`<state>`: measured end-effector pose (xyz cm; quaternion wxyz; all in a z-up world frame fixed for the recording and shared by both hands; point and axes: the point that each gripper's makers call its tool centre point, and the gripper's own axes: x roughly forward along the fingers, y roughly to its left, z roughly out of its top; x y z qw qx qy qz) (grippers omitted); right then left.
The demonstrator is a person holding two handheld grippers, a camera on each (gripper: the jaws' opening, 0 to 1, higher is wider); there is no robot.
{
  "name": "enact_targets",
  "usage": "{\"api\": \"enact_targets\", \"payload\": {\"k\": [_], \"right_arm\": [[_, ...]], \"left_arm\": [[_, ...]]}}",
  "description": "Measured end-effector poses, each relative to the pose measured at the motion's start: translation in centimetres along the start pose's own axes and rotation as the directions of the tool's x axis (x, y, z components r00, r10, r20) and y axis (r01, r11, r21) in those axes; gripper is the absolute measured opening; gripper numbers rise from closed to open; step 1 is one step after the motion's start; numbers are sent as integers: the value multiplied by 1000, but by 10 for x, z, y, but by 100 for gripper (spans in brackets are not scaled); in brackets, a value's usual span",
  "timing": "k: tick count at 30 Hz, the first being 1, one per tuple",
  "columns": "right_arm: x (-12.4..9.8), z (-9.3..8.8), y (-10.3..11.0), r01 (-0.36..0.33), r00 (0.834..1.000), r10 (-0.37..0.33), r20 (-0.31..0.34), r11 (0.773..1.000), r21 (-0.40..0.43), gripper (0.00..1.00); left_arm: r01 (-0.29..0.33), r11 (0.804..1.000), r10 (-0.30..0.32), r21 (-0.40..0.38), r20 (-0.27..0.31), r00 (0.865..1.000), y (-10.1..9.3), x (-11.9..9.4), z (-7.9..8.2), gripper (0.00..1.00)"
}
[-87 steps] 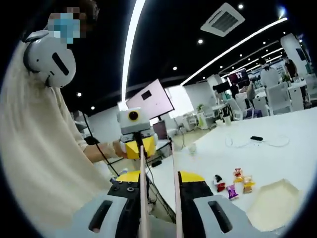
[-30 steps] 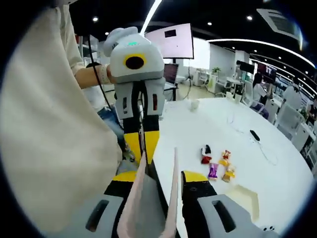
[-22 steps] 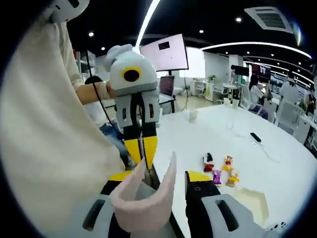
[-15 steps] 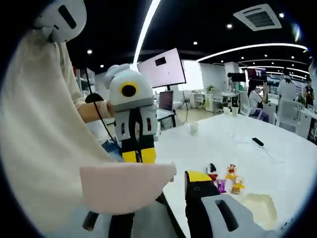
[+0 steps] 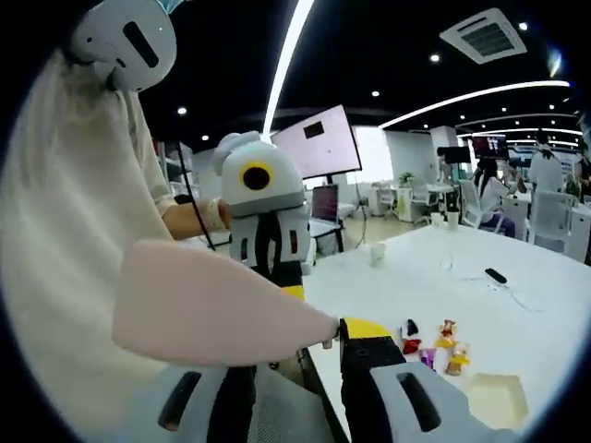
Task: Place the target food into the container with the food tongs after gripping and lifting it, then release it inside without dropping or visibly crushing the food.
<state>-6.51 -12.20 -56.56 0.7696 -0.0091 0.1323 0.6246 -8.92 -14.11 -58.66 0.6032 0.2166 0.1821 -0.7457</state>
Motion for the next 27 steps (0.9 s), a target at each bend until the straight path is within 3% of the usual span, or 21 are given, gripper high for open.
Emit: {"api": "enact_targets", "payload": {"k": [4, 8, 13, 24, 27], "right_arm": [[0, 1, 0, -6, 1000, 6, 17, 1000, 13, 34], [-2, 3, -4, -2, 998, -3, 60, 997, 77, 34], [-1, 0, -8, 29, 998, -35, 55, 994, 105, 32], [1, -2, -6, 36, 997, -40, 60, 997, 68, 34], [1, -2, -2, 27, 998, -28, 57, 999, 26, 34]], "left_arm": [[-7, 1000, 7, 9, -8, 1000, 0, 0, 1, 0], [-22, 1000, 22, 18, -10, 1000, 2, 0, 2, 0], [-40, 999, 41, 29, -40, 998, 5, 1, 0, 0], [-39, 999, 41, 34, -47, 998, 4, 2, -3, 0], [-27, 999, 29, 36, -54, 998, 1, 3, -3, 0]]}}
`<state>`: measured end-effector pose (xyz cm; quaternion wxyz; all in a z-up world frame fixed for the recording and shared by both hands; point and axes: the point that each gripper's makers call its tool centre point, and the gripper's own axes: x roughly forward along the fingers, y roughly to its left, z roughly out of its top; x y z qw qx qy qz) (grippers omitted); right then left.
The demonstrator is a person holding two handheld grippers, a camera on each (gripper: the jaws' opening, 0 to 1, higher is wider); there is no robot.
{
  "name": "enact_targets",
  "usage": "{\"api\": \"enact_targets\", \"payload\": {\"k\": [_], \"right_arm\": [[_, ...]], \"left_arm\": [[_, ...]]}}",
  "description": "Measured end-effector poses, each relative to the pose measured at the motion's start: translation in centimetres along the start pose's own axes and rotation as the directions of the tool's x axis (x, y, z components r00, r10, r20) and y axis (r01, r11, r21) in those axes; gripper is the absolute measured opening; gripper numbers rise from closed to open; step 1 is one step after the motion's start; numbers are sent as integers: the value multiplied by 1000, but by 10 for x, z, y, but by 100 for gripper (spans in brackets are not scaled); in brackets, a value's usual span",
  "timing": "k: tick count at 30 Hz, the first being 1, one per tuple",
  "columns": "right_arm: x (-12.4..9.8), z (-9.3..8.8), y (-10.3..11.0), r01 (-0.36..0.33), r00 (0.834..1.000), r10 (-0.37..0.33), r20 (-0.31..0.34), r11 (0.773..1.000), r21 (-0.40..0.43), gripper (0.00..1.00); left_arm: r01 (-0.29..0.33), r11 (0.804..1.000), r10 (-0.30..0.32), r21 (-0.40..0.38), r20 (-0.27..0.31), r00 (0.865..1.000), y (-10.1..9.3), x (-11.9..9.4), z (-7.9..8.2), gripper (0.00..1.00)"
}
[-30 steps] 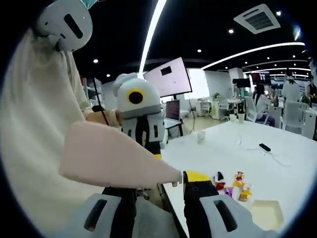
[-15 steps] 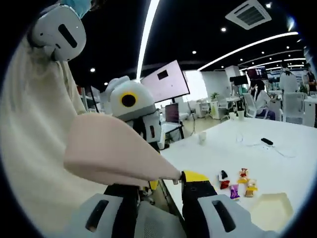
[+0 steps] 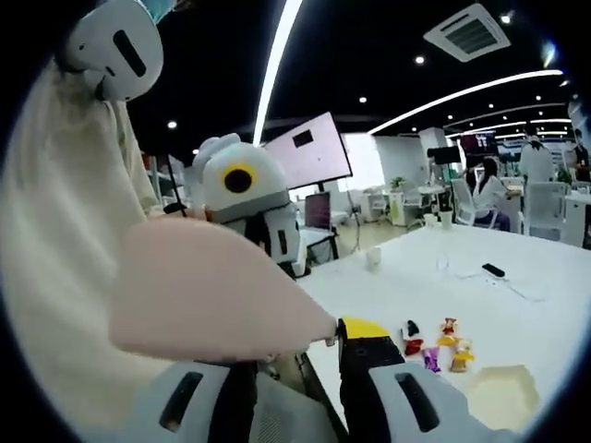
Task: Place the target food into the container with the food tongs after gripping and lifting it, then release it inside without dropping or visibly crushing the food.
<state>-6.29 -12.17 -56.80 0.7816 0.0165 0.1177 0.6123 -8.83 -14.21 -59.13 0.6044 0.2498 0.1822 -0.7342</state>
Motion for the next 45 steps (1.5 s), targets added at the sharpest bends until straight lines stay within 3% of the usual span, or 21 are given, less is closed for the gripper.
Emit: {"api": "enact_targets", "payload": {"k": [5, 12, 18, 22, 23, 26, 31, 35, 39, 45], "right_arm": [[2, -1, 4, -12, 1000, 12, -12, 999, -39, 31], [1, -5, -2, 14, 1000, -13, -14, 1000, 27, 26], [3, -9, -3, 24, 1000, -23, -11, 998, 57, 25], [-2, -9, -13, 70, 997, -72, 18, 991, 118, 25], [-3, -9, -15, 77, 996, -81, 24, 988, 137, 25], [-6, -12, -20, 91, 995, -97, 25, 980, 176, 25], [-1, -20, -18, 87, 996, -89, -1, 975, 203, 26], [8, -28, -12, 73, 996, -65, -54, 984, 160, 27], [19, -28, -4, 47, 996, -37, -85, 991, 122, 27], [27, -28, 2, 25, 993, -15, -116, 996, 85, 27]], "left_arm": [[9, 1000, -9, -3, -8, 1000, -3, 1, -2, 0], [-19, 1000, 19, 0, 1, 1000, 1, 1, -3, 1], [-31, 999, 32, 22, -40, 999, 1, 3, -9, 3], [-67, 998, 67, -1, -65, 996, 7, -4, -18, 12], [-84, 996, 83, -11, -55, 995, 9, -7, -18, 14], [-124, 990, 129, -74, 60, 990, 16, -21, 0, 17], [-164, 980, 184, -110, 208, 961, 27, -36, 32, 17], [-135, 985, 163, -110, 306, 938, 25, -35, 60, 16], [-80, 992, 109, -97, 354, 929, 16, -23, 79, 16], [-37, 997, 60, -70, 360, 931, 4, -3, 87, 13]]}}
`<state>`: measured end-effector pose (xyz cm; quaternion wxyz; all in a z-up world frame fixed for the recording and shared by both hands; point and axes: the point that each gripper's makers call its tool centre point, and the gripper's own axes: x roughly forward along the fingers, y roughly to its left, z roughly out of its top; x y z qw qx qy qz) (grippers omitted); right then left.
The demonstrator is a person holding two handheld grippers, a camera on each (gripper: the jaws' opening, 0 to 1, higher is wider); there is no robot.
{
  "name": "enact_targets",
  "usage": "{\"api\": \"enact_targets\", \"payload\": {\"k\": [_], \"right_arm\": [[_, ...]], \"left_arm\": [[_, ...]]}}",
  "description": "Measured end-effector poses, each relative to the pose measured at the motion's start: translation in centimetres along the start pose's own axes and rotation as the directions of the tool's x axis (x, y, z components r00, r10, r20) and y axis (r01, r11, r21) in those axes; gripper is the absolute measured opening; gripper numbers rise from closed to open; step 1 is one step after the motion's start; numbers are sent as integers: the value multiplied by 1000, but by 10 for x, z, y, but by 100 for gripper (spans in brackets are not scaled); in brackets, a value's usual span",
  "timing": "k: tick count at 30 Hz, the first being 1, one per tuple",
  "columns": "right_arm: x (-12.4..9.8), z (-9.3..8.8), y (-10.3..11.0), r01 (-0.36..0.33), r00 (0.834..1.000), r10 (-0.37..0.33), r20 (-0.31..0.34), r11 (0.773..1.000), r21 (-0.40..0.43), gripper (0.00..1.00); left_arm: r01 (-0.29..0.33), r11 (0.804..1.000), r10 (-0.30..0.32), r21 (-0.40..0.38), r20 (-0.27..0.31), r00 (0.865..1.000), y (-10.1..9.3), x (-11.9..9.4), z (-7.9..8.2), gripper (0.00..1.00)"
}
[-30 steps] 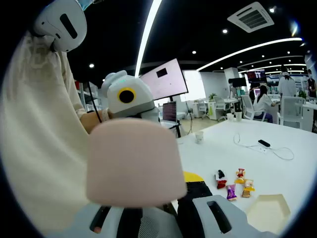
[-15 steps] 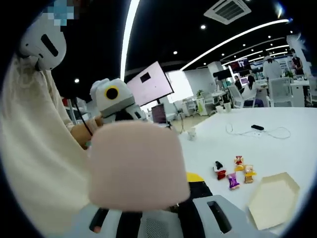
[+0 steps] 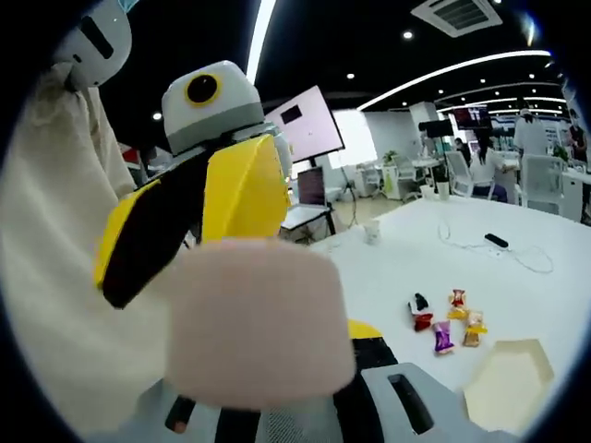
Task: Place the target food into the container with the food tongs after gripping and lifting it, then release it inside without dropping or visibly crushing the food.
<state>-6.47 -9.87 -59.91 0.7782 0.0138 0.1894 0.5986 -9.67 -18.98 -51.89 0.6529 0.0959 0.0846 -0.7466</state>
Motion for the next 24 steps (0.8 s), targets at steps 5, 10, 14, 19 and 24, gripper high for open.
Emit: {"api": "enact_targets", "payload": {"k": [5, 10, 14, 19, 24], "right_arm": [[-1, -2, 1, -5, 1000, 5, -12, 1000, -11, 27], [-6, -2, -4, 10, 1000, -10, 6, 1000, 17, 27], [-10, -2, -17, 58, 998, -60, 26, 997, 60, 26], [-16, -6, -40, 168, 985, -170, 15, 981, 95, 23], [-11, -10, -63, 187, 979, -199, 44, 965, 185, 23]], "left_arm": [[5, 1000, -5, -10, 4, 1000, -1, -1, -1, 12], [-28, 1000, 28, -14, 6, 1000, 6, -14, -1, 12], [-97, 994, 98, -42, 1, 995, 17, -29, -11, 13], [-166, 984, 164, -68, -31, 986, 25, -41, -27, 14], [-300, 946, 283, -124, -138, 949, 24, -67, -75, 15]]}}
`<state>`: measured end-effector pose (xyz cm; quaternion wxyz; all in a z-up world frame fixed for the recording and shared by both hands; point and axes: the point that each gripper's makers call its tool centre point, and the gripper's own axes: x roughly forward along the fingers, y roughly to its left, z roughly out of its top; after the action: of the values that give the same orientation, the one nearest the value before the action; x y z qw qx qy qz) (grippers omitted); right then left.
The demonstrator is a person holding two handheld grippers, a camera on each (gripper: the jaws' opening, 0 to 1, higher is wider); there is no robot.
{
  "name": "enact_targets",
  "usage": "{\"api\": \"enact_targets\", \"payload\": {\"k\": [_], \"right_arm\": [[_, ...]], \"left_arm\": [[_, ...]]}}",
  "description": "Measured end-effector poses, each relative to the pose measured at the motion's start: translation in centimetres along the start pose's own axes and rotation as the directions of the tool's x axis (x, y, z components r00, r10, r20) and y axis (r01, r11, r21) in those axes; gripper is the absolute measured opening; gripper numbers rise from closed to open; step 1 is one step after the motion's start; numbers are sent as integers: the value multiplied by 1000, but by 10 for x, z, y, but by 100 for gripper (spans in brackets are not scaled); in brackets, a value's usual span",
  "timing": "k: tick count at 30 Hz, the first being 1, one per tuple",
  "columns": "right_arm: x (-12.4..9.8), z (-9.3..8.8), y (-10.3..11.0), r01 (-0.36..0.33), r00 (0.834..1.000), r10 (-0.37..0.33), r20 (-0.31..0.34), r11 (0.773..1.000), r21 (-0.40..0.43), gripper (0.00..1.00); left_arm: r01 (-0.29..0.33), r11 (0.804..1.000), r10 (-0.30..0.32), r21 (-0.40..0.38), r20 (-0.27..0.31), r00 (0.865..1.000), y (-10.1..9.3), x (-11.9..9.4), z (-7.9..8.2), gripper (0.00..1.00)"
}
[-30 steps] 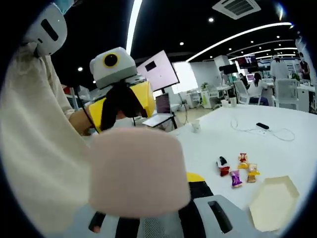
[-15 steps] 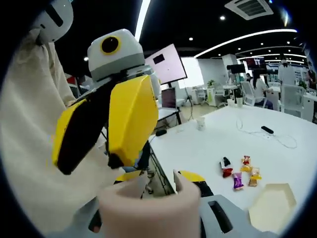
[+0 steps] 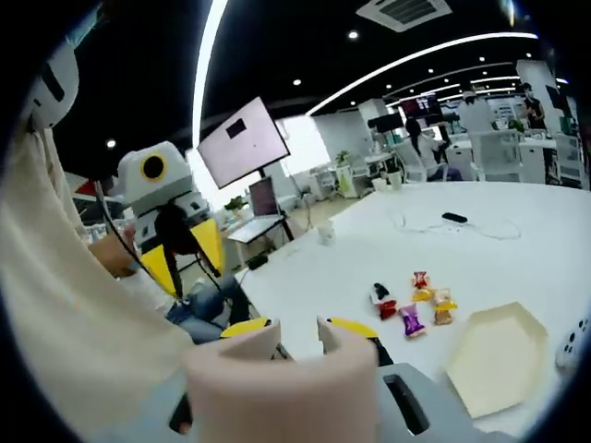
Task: Place the target food into the container with the food tongs after gripping and lifting it, then release it inside without dropping or visibly crushing the food.
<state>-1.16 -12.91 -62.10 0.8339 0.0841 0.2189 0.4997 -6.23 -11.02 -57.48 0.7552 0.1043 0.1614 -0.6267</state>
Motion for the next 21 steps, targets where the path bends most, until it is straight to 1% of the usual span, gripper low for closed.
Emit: {"api": "enact_targets", "payload": {"k": [1, 4, 7, 8, 9, 11, 12, 14, 15, 18, 21], "right_arm": [[3, -1, -1, -1, 1000, 1, -1, 1000, -1, 24], [14, -6, -4, -9, 1000, 9, -24, 1000, -17, 25], [26, -7, -13, 12, 999, -13, -34, 1000, -11, 25], [30, -7, -15, 19, 999, -19, -33, 1000, -10, 26], [35, -6, -17, 23, 999, -23, -33, 1000, -6, 26], [41, -6, -19, 31, 999, -32, -37, 999, -11, 26], [46, -7, -21, 35, 998, -36, -44, 999, -11, 26], [51, -8, -24, 40, 997, -41, -58, 999, -15, 26], [52, -8, -25, 41, 997, -42, -66, 999, -16, 26], [58, -12, -33, 58, 993, -60, -104, 998, -27, 26], [60, -14, -38, 71, 990, -73, -118, 997, -20, 25]], "left_arm": [[-11, 1000, 11, -5, -7, 1000, -1, -2, -5, 15], [-65, 996, 64, -60, -15, 998, 2, -9, -24, 16], [-126, 989, 123, -75, -44, 991, 9, -15, -40, 18], [-172, 982, 167, -80, -63, 984, 16, -18, -48, 20], [-212, 974, 206, -80, -77, 975, 23, -21, -55, 25], [-238, 967, 231, -94, -86, 969, 29, -24, -62, 30], [-260, 959, 251, -109, -94, 964, 34, -28, -68, 30], [-268, 955, 258, -125, -86, 962, 36, -31, -72, 29], [-278, 949, 268, -150, -83, 960, 38, -32, -75, 29], [-286, 942, 276, -175, -78, 958, 41, -35, -82, 29], [-289, 938, 278, -191, -82, 957, 42, -35, -88, 28]]}}
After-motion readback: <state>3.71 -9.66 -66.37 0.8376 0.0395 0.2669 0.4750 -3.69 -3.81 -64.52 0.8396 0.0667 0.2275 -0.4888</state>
